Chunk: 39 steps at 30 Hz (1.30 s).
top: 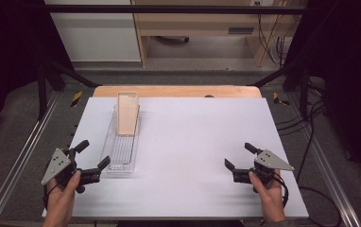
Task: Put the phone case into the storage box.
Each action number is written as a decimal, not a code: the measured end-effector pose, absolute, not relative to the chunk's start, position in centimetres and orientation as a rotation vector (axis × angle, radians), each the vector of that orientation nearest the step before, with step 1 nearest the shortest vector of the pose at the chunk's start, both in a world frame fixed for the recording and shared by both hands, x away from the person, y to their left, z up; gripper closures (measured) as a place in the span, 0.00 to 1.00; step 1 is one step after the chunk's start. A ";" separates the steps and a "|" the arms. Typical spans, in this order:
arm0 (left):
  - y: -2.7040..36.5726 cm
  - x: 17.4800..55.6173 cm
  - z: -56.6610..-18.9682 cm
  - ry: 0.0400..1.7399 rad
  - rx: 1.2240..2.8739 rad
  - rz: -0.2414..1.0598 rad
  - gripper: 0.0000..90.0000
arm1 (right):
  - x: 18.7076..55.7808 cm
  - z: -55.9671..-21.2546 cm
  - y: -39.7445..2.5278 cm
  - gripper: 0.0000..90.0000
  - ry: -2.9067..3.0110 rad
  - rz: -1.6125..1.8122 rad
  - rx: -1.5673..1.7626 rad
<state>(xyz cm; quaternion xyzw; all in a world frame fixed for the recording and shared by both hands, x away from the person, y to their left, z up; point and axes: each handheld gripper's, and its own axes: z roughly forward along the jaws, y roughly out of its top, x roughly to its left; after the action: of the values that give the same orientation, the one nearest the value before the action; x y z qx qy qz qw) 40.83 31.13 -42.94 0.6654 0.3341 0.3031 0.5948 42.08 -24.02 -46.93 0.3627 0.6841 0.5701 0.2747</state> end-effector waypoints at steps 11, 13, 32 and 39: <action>31.1 40.6 -43.8 0.781 1.545 0.700 0.01 | 42.1 -46.9 -24.0 0.03 1.840 1.533 0.968; 31.0 40.6 -43.9 0.783 1.544 0.702 0.01 | 42.1 -46.9 -24.0 0.03 1.842 1.532 0.965; 31.0 40.2 -45.4 0.763 1.571 0.720 0.01 | 41.9 -46.9 -24.2 0.03 1.840 1.530 0.951; 31.1 40.1 -45.9 0.762 1.575 0.737 0.01 | 41.7 -47.0 -24.5 0.03 1.801 1.520 0.944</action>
<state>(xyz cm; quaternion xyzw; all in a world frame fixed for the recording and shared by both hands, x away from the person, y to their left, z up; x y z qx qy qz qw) 40.09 31.07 -45.94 0.6743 0.3262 0.3155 0.5825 41.69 -24.54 -46.99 0.3552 0.6774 0.5718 0.2966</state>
